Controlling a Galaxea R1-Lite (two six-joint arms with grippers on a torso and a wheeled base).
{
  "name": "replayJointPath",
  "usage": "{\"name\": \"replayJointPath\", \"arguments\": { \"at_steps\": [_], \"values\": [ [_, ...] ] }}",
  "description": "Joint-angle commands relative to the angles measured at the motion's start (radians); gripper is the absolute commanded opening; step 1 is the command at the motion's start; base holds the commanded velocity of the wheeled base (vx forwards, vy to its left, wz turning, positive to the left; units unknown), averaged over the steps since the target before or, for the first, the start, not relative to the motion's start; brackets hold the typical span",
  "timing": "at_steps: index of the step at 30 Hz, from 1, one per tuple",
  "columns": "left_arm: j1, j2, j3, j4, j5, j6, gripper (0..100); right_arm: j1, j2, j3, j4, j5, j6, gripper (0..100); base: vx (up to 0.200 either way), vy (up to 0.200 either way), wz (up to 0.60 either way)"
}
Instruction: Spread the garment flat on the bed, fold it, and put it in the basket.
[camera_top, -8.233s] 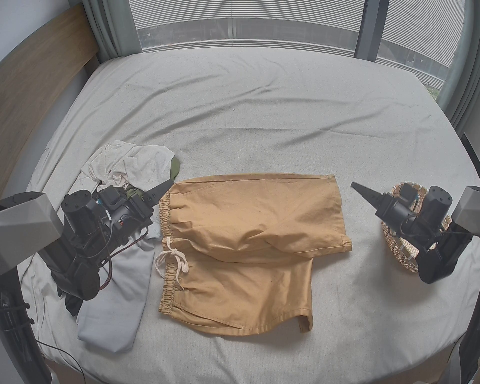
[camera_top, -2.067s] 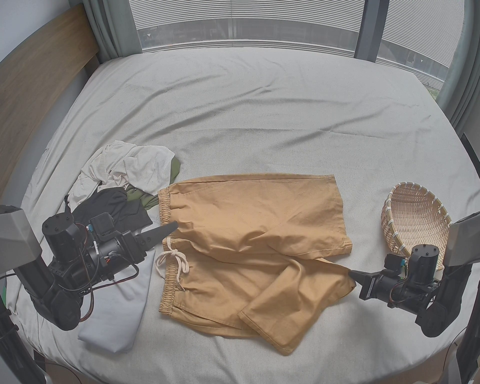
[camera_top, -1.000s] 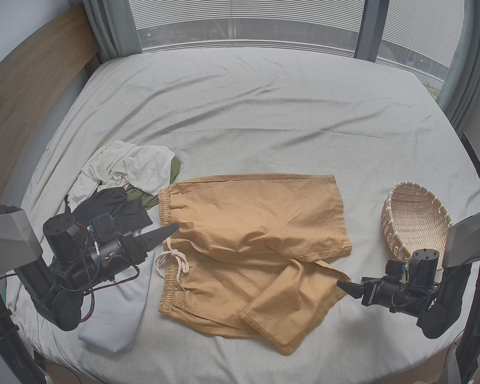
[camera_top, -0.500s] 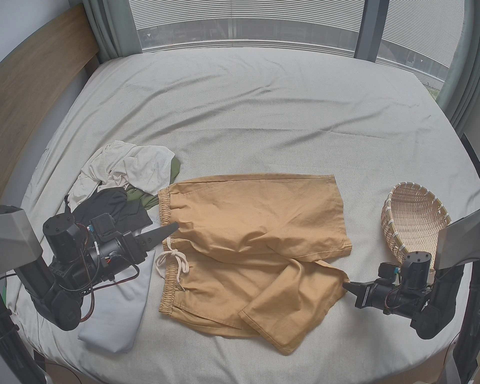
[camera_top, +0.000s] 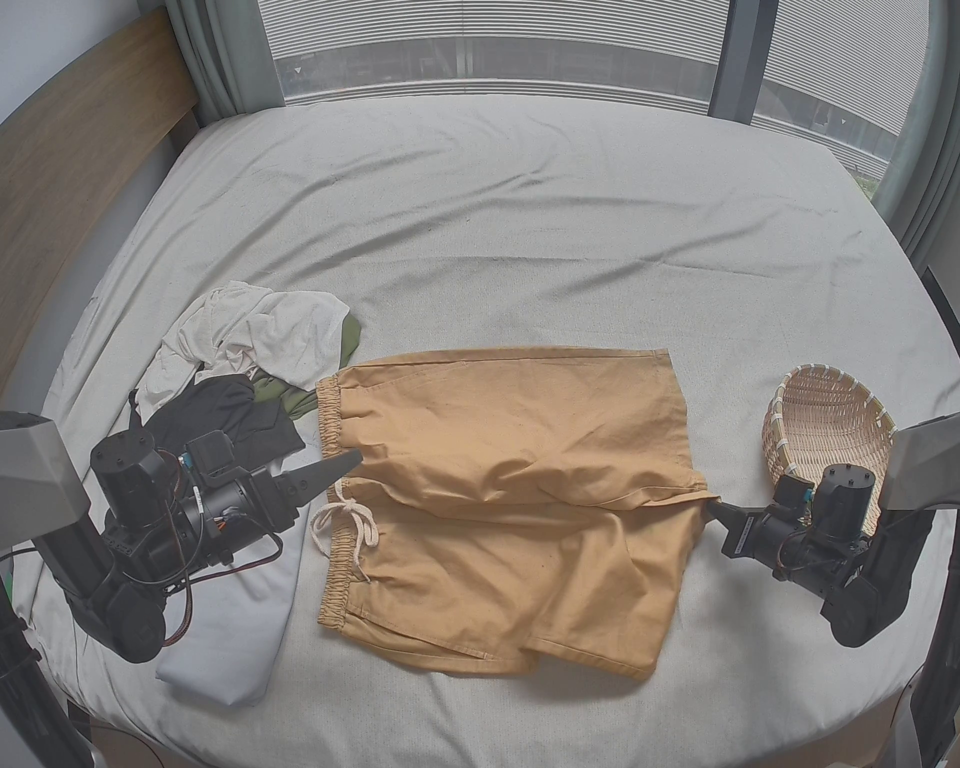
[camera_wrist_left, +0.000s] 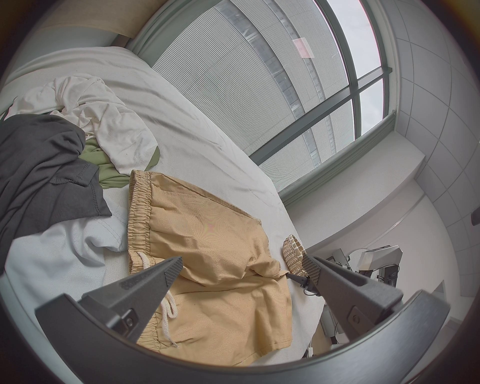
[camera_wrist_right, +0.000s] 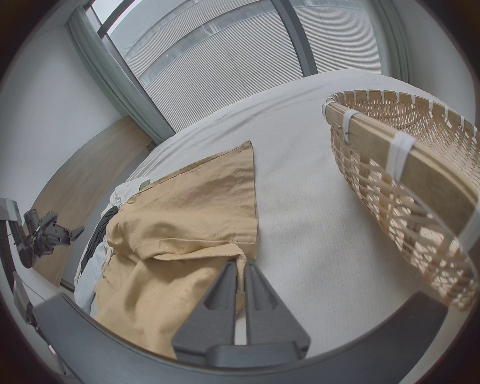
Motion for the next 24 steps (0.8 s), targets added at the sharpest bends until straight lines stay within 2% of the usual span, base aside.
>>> {"name": "replayJointPath", "arguments": {
  "at_steps": [1, 6, 7, 14, 17, 21, 24],
  "values": [
    [-0.001, 0.005, 0.000, 0.000, 0.000, 0.000, 100, 0.005, 0.026, -0.024, -0.001, -0.003, 0.004, 0, 0.000, 0.000, 0.00],
    [-0.005, 0.008, 0.002, 0.000, 0.000, 0.000, 100, 0.003, 0.024, -0.018, -0.002, -0.001, 0.007, 0, 0.000, 0.000, 0.00],
    [-0.005, 0.010, 0.002, 0.000, 0.000, 0.000, 100, 0.003, 0.023, -0.016, -0.002, -0.001, 0.007, 100, 0.000, 0.000, 0.00],
    [-0.005, 0.011, 0.002, 0.000, 0.000, 0.000, 100, 0.023, -0.054, 0.059, -0.002, -0.003, 0.011, 100, 0.000, 0.000, 0.00],
    [-0.005, 0.011, 0.000, 0.000, 0.000, 0.000, 100, 0.049, -0.095, 0.157, -0.001, -0.003, 0.014, 100, 0.000, 0.000, 0.00],
    [-0.005, 0.013, 0.000, 0.000, 0.000, 0.000, 100, 0.126, -0.099, 0.265, -0.001, 0.002, 0.047, 100, 0.000, 0.000, 0.00],
    [-0.005, 0.011, 0.002, 0.000, 0.000, 0.000, 100, 0.178, -0.068, 0.283, 0.001, 0.003, 0.071, 100, 0.000, 0.000, 0.00]
  ]
}}
